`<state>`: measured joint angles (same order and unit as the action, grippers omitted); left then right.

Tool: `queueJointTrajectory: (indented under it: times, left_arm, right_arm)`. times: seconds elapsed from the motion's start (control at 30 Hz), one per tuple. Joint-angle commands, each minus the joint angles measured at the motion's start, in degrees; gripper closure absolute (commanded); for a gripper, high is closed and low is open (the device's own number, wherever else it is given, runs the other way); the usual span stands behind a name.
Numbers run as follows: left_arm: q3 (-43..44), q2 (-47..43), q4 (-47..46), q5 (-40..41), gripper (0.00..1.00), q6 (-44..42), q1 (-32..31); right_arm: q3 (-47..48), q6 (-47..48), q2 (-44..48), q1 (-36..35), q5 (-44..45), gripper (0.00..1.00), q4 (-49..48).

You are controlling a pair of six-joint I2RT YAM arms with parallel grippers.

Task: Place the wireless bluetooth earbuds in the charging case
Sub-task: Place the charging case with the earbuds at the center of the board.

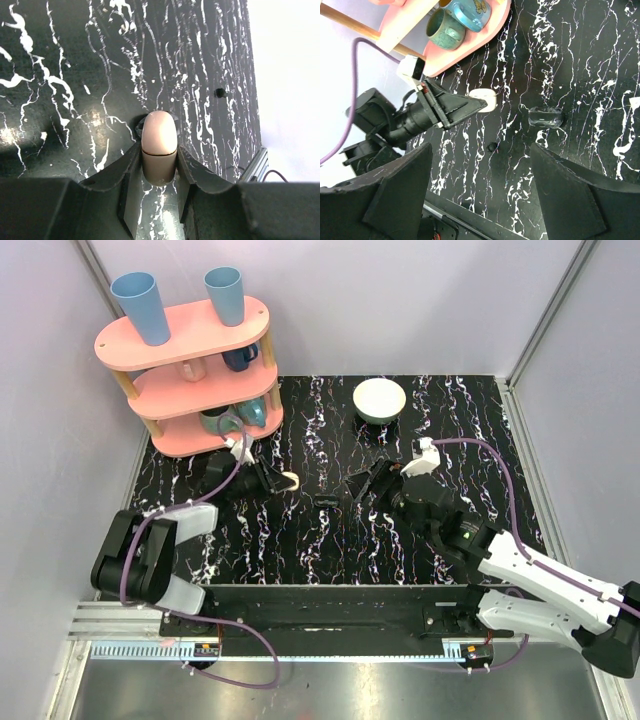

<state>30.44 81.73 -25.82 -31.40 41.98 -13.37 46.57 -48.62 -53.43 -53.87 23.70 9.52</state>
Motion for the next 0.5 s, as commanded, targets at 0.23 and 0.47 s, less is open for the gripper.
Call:
queueJointTrajectory:
  times: [0.23,0.47]
  left_arm:
    - [2.96,12.48,-9.6,-1.92,0.93,2.94,0.53]
    - [4.54,14.15,-3.18,2.57,0.81,-0.23,0.97]
  right_arm:
    - [0.63,0.11,1.14,0.08,1.17,0.13,-1.43]
    - [0.89,0.46,-0.27,0.08,1.52,0.13,-1.26]
